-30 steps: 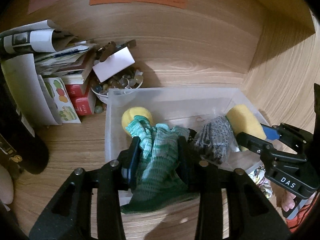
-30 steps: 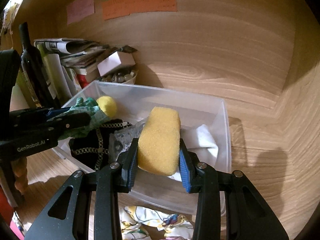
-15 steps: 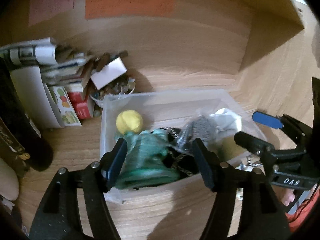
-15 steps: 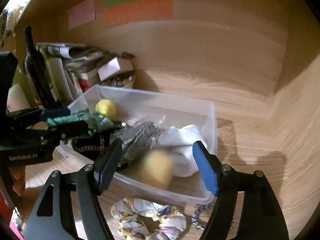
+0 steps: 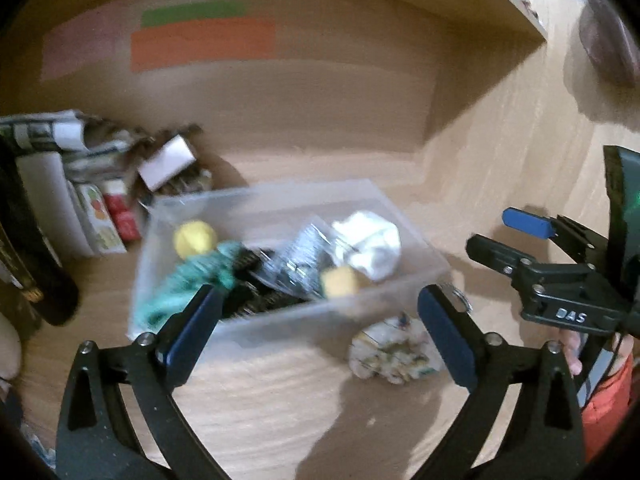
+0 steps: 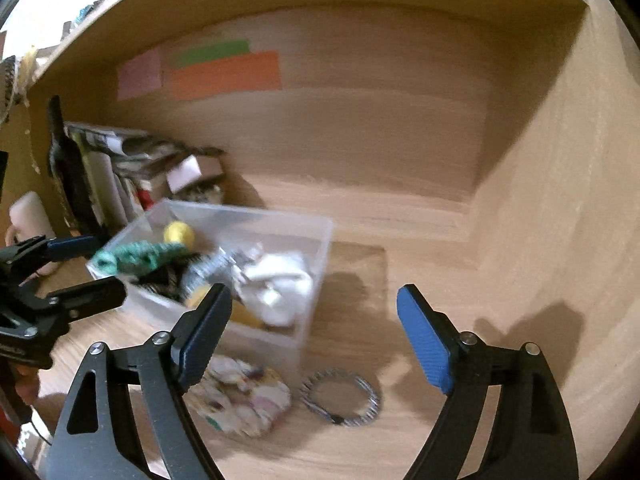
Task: Organize soft objects
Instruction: 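Drop the sock and sponge into the clear box and open both tools, then grasp the floral scrunchie with the left tool while the right tool grasps the braided bracelet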
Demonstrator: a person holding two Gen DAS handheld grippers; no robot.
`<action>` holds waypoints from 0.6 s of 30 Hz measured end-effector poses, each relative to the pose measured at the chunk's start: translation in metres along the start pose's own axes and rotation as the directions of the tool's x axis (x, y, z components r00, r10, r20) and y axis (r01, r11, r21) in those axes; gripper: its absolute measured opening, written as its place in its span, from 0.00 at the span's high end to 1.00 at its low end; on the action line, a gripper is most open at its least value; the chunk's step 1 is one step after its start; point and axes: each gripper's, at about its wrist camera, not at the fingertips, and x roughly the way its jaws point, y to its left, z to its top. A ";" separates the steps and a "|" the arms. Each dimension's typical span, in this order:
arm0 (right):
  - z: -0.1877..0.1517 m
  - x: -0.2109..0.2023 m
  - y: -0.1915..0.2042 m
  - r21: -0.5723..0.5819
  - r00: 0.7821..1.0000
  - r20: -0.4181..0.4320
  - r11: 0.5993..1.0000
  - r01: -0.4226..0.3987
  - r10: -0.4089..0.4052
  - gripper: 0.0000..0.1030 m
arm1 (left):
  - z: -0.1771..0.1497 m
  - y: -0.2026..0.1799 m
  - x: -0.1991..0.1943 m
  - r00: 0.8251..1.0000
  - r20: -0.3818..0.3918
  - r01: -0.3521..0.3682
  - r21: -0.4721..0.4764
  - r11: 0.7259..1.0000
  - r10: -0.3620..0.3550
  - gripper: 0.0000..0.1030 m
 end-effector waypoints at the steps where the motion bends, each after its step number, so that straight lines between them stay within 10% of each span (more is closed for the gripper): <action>1: -0.005 0.002 -0.004 0.002 1.000 -0.017 1.000 0.011 -0.011 0.20 | -0.004 -0.006 0.004 1.000 -0.019 0.008 0.007 1.000 -0.008 0.03; 14: -0.060 0.057 -0.025 0.045 0.962 -0.271 0.999 -0.028 0.039 0.23 | -0.036 -0.035 0.071 0.970 -0.236 0.068 0.033 0.997 -0.058 0.04; 18: -0.066 0.064 -0.021 0.018 0.946 -0.318 0.998 -0.056 0.059 0.37 | -0.039 -0.033 0.080 0.957 -0.278 0.096 0.014 0.995 -0.088 0.23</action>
